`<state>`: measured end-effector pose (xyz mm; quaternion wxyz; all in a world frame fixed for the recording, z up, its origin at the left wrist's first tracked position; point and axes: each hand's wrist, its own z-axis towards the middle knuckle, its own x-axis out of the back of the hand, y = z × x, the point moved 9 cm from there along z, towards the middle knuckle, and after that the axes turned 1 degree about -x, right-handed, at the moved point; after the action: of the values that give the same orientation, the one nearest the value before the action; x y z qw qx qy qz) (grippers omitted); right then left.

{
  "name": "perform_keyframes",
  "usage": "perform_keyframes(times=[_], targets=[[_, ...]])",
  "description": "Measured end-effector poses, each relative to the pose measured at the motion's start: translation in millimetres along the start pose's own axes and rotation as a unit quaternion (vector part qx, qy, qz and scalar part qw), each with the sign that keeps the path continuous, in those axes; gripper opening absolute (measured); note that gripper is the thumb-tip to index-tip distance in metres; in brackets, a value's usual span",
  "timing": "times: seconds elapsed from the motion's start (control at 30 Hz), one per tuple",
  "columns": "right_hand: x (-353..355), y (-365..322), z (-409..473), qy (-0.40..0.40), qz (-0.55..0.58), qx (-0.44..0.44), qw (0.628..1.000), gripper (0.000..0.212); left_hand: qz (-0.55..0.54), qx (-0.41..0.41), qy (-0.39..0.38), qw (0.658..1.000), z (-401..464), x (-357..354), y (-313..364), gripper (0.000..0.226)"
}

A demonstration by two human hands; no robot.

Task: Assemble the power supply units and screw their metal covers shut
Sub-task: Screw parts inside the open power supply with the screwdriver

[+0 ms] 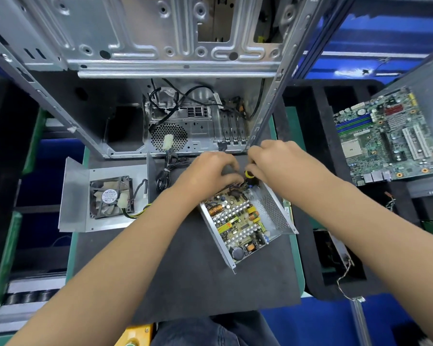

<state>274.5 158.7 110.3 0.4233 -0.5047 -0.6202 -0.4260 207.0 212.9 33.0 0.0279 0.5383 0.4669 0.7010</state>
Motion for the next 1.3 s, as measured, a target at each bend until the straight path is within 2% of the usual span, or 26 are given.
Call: perform_keyframes(times=[0.07,0.13,0.27,0.37,0.57,0.63,0.7,0.73,0.8,0.9,1.03,1.13,1.3], targets=[[-3,3,3,-0.017,-0.048,-0.029,0.998,0.022,-0.045,0.067,0.039,0.996,-12,8,-21,0.015],[-4,3,4,-0.023,-0.097,-0.043,0.994,0.023,-0.067,0.124,0.036,0.989,-24,3,-36,0.015],[-17,4,5,-0.093,-0.032,-0.045,0.994,0.037,-0.087,0.214,-0.014,0.973,-35,-12,-54,0.024],[-21,-9,5,-0.102,-0.030,0.021,0.994,0.008,-0.077,0.249,-0.048,0.964,-36,-19,-60,0.038],[-20,-5,2,-0.082,-0.015,0.064,0.994,0.037,-0.028,0.287,-0.126,0.949,-39,-29,-64,0.047],[-21,-3,3,-0.090,-0.003,0.046,0.995,0.029,-0.023,0.291,-0.140,0.946,-38,-31,-64,0.044],[-24,6,4,-0.099,0.005,-0.014,0.995,0.036,-0.027,0.296,-0.144,0.944,-38,-31,-64,0.042],[-26,7,5,-0.113,-0.029,-0.024,0.993,0.035,-0.028,0.297,-0.145,0.943,-38,-32,-63,0.042],[-29,0,6,-0.126,-0.072,-0.005,0.989,0.026,-0.030,0.299,-0.146,0.943,-39,-32,-63,0.042],[-24,-3,6,-0.110,-0.028,-0.001,0.994,0.011,-0.034,0.303,-0.149,0.941,-39,-33,-64,0.041],[-24,-3,3,-0.123,0.023,0.000,0.992,0.036,-0.041,0.307,-0.148,0.939,-42,-33,-62,0.043],[-26,-6,2,-0.124,0.029,0.009,0.992,0.040,-0.050,0.306,-0.138,0.941,-46,-32,-60,0.042],[-26,-1,10,-0.141,-0.026,-0.014,0.990,0.017,-0.061,0.322,-0.126,0.937,-56,-35,-56,0.039]])
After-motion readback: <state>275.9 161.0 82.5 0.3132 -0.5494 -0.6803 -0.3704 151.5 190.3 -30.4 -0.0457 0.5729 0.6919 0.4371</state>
